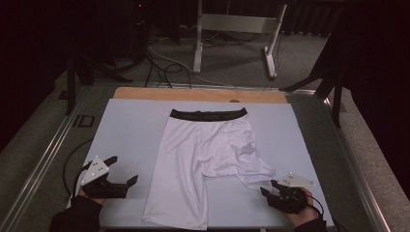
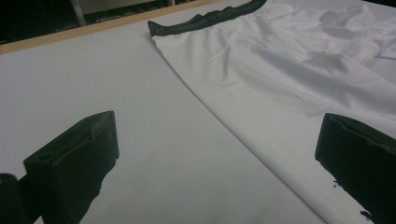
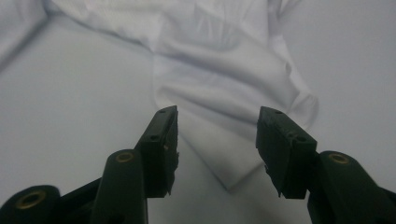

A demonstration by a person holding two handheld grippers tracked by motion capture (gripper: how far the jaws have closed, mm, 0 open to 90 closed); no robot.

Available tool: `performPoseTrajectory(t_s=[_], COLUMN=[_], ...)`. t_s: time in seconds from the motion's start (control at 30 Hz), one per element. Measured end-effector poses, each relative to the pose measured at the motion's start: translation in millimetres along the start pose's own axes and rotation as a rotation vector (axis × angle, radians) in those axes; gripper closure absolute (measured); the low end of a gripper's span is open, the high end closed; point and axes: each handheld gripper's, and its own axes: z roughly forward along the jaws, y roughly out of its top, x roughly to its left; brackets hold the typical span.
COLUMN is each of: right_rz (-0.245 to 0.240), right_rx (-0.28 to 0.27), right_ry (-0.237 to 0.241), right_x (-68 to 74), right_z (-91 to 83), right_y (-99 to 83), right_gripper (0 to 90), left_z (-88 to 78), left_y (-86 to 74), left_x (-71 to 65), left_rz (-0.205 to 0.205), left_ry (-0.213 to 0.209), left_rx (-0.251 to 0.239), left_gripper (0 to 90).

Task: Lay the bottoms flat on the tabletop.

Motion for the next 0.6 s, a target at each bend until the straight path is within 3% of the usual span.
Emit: performPoseTrajectory(t_s=[0.13, 0.2, 0.37, 0.43, 0.5, 0.6], right_rz=[-0.052, -0.093, -0.088, -0.095, -0.056, -0.034], right_rx=[0.072, 0.107, 0.108, 0.112, 0.083, 0.006], right_ry=[0.013, -0.007, -0.016, -0.018, 0.011, -0.008], right_x=[5.7, 6.8, 2.8, 4.0, 2.5, -0.9], right_z=[11.9, 16.9, 19.8, 19.9, 15.0, 3.6], right_y=[-1.4, -2.6, -0.2, 2.0, 4.3, 9.0], right_gripper=[56.5, 59.9, 87.9, 90.0, 90.0, 90.0], left_z=[0.0, 0.0, 1.1, 1.0, 0.5, 0.7], left_y=[0.1, 0.0, 0.6, 0.9, 0.9, 0.6], left_x=[0.3, 0.2, -0.3, -0.5, -0.1, 0.4], left_rz=[0.003, 0.005, 0.010, 0.014, 0.013, 0.008], left_ry=[-0.003, -0.004, -0.006, -0.005, -0.004, 0.000], left_rx=[0.000, 0.000, 0.000, -0.002, -0.002, -0.002], left_gripper=[0.4, 0.5, 0.5, 0.5, 0.5, 0.5])
